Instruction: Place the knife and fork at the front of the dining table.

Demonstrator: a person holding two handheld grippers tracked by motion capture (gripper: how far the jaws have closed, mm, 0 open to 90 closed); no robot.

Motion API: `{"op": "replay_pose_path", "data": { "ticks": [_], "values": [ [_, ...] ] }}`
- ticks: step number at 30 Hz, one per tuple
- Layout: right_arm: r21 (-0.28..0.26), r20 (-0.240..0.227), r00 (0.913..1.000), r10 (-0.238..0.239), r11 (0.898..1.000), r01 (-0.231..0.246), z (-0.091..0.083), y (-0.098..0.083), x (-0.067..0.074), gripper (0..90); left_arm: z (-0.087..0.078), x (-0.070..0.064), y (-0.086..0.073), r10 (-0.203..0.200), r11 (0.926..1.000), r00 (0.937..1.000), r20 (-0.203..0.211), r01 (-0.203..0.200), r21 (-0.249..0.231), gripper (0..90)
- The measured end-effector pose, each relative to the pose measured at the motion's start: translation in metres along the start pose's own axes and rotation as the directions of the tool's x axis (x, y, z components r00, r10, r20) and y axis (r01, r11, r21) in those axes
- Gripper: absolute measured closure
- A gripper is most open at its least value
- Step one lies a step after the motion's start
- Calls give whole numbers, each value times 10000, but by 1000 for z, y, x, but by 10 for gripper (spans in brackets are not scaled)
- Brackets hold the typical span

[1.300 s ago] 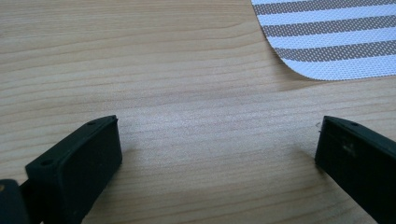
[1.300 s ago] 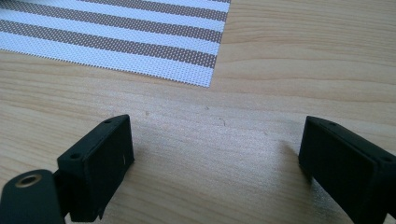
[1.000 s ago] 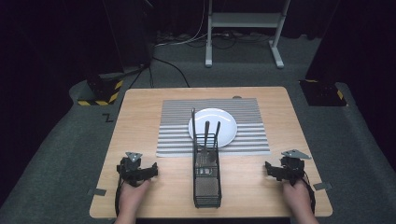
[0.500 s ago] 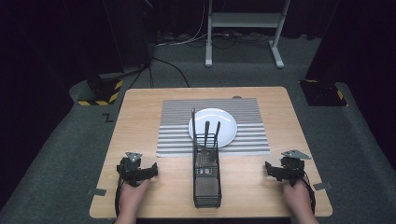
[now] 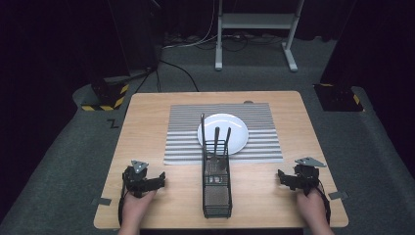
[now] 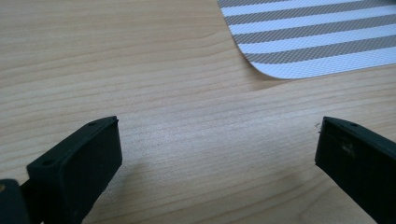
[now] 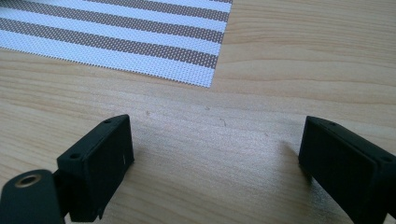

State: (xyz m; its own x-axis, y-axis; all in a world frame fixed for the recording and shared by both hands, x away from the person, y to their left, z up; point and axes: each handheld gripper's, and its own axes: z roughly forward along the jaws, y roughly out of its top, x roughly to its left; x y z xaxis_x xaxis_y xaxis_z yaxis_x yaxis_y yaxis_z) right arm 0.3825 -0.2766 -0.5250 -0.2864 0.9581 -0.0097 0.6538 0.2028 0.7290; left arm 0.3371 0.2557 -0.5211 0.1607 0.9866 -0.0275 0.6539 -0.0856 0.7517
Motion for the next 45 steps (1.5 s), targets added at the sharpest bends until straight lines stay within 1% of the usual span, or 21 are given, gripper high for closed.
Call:
{"op": "replay_pose_path", "data": {
  "ticks": [4,10,11,12,15,17,18,19,20,21,23,25,28,31,32,35,36,38,39,41,45],
  "values": [
    [2,-4,10000,-3,10000,3,0,0,0,97,-10,-3,4,59,9975,9996,267,-40,-709,13],
    [2,-3,10000,-5,10000,5,0,0,0,97,-19,-9,8,117,9919,9985,544,-47,-1271,13],
    [2,-2,10000,-5,10000,5,0,0,0,97,-23,-11,9,136,9883,9975,697,-28,-1522,14],
    [2,-2,10000,-5,10000,5,0,0,0,97,-23,-11,9,136,9883,9975,697,-28,-1522,13],
    [2,-1,10000,-8,10000,8,0,0,0,98,-27,-15,9,76,9809,9943,1060,131,-1939,14],
    [2,-2,10000,-4,10000,4,0,0,0,98,-28,-16,9,87,9785,9937,1116,145,-2055,14],
    [4,-2,10000,-5,10000,5,0,0,0,98,-30,-18,9,65,9728,9913,1314,242,-2303,14],
    [4,-2,10000,-5,10000,5,0,0,0,98,-30,-18,9,65,9728,9913,1314,242,-2303,15],
    [1,-1,10000,-8,10000,8,0,0,0,97,-33,-20,10,146,9675,9897,1425,220,-2518,16],
    [1,-1,10000,-8,10000,8,0,0,0,97,-33,-20,10,146,9675,9897,1425,220,-2518,18],
    [3,-1,10000,-5,10000,5,0,0,0,98,-36,-22,11,198,9610,9879,1540,237,-2756,20],
    [2,-3,10000,-9,10000,9,0,0,0,98,-40,-27,12,410,9522,9854,1653,116,-3051,31],
    [2,-5,10000,-16,10000,16,0,0,0,98,-44,-32,14,641,9442,9803,1866,10,-3293,48],
    [14,16,10000,-4,10000,4,0,0,1,99,-46,-35,15,720,9419,9780,1958,-21,-3358,53],
    [15,11,10000,-5,10000,5,0,0,0,99,-48,-38,16,803,9373,9770,1973,-66,-3485,55],
    [15,9,10000,-2,10000,2,0,0,1,99,-51,-43,17,920,9307,9785,1846,-187,-3652,61],
    [15,9,10000,-2,10000,2,0,0,1,99,-51,-43,17,920,9307,9785,1846,-187,-3652,61],
    [16,11,10000,-4,10000,4,-1,0,1,99,-53,-44,20,771,9282,9740,2129,78,-3720,61],
    [16,8,10000,-5,10000,5,-1,0,0,99,-56,-46,23,647,9195,9689,2389,351,-3914,61],
    [15,7,10000,-4,10000,4,-1,0,1,99,-60,-49,27,708,9083,9691,2363,353,-4168,66],
    [16,7,10000,-4,10000,4,-1,0,1,99,-63,-53,33,745,9019,9712,2263,312,-4308,72]
  ]
}}
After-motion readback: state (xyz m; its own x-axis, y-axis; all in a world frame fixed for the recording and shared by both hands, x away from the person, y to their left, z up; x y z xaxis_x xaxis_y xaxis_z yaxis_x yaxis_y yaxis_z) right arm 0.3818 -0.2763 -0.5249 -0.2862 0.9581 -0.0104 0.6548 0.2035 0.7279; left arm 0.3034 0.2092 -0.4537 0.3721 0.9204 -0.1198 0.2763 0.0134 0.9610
